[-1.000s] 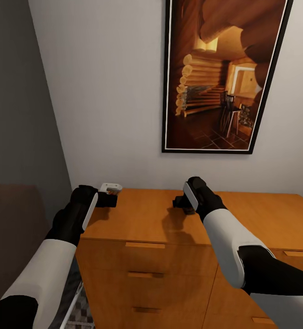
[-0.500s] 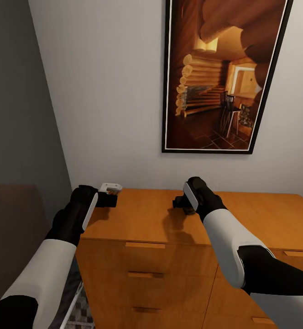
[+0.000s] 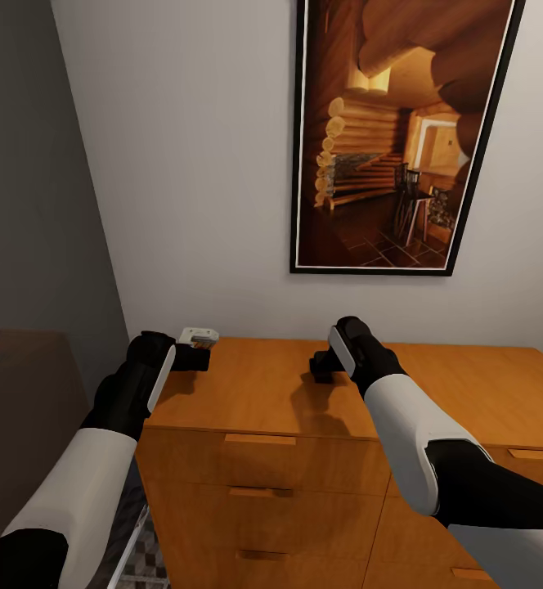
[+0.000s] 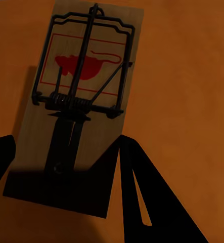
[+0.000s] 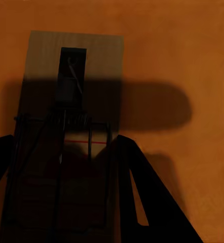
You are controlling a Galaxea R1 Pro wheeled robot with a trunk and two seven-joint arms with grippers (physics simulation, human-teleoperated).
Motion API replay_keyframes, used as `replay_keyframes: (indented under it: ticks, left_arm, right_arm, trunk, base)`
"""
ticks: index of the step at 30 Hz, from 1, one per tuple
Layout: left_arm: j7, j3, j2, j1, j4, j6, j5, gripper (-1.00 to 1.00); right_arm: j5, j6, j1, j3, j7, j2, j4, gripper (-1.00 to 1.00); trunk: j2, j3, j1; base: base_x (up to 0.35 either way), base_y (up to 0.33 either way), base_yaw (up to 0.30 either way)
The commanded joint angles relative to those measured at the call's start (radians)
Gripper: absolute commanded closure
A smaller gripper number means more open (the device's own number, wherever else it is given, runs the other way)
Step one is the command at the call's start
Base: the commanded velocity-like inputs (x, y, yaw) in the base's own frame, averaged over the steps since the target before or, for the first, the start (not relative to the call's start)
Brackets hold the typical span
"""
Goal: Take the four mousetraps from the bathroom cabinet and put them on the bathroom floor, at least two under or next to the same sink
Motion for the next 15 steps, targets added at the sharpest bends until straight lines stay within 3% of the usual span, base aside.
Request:
replay_keyframes:
  ticks: [1, 15]
  left_arm:
    - [-0.008, 0.000, 0.000, -0.001, -0.001, 0.003, -0.013, 1.00]
    - [-0.009, 0.000, -0.002, -0.001, -0.002, 0.003, -0.014, 1.00]
  right_arm:
    - [-0.007, 0.003, 0.000, -0.005, -0.006, 0.001, 0.056, 1.00]
    - [-0.002, 0.003, 0.000, -0.004, -0.008, 0.001, 0.053, 1.00]
  trunk:
    - [0.000, -0.001, 0.000]
    - [0.000, -0.001, 0.000]
  base:
    - [0.000, 0.000, 0.000]
    - [0.000, 0.000, 0.000]
